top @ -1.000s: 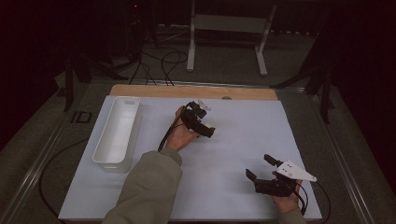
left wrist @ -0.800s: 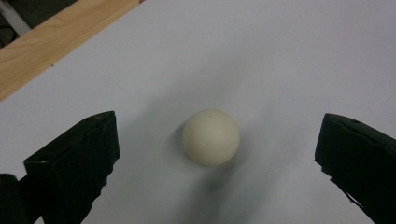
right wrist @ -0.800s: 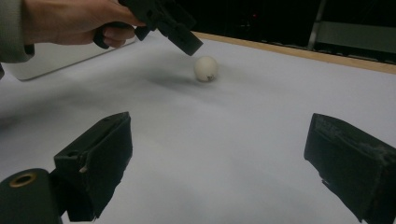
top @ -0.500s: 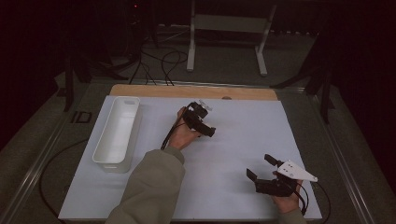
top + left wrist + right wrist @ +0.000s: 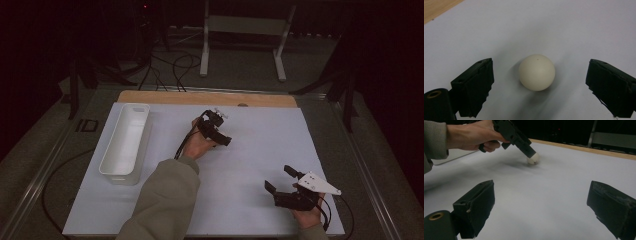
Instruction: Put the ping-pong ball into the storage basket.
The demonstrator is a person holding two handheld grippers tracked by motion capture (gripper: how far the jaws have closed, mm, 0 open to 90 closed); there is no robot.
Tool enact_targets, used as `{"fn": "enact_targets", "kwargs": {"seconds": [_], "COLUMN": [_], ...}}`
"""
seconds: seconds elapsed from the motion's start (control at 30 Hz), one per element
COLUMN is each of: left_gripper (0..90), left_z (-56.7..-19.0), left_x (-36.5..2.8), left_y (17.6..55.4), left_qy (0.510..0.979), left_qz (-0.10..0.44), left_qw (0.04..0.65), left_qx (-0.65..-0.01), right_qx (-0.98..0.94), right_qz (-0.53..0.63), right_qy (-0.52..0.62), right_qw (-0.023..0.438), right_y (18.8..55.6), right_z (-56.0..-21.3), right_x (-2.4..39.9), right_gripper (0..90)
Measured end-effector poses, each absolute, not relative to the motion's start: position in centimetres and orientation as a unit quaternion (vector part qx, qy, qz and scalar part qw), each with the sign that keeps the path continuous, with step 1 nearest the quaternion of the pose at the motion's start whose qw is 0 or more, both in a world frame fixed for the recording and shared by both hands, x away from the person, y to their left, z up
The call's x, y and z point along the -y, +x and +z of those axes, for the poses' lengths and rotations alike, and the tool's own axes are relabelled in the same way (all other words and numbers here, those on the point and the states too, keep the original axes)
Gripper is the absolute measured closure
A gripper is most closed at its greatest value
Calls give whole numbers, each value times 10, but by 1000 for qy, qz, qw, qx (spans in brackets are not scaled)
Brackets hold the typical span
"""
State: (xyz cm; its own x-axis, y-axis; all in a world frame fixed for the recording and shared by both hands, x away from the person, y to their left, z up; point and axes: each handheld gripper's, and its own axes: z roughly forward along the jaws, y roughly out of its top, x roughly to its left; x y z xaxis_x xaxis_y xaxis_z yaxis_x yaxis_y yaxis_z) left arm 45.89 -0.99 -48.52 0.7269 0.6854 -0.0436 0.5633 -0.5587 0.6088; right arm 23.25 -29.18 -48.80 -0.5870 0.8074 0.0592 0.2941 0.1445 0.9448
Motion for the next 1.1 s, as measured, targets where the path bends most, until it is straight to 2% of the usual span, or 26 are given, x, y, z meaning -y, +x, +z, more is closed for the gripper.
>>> {"fn": "enact_targets", "kwargs": {"seconds": [0.3, 0.47, 0.67, 1.1], "left_gripper": [167, 262, 374, 507], "left_z": [-489, -491, -495, -502], "left_x": [11, 13, 15, 16], "left_y": [462, 462, 463, 466], "left_qy": [878, 880, 882, 877], "left_qz": [91, 101, 90, 80], "left_qw": [294, 280, 276, 281], "left_qx": [-368, -370, -372, -381], "right_qx": [-715, -715, -715, -715], "right_qz": [530, 529, 529, 529], "right_qy": [386, 386, 387, 387], "right_qw": [242, 243, 245, 245], "right_y": [232, 232, 232, 231], "right_z": [-488, -488, -488, -487], "right_x": [293, 293, 294, 294], "right_gripper": [72, 72, 72, 73]}}
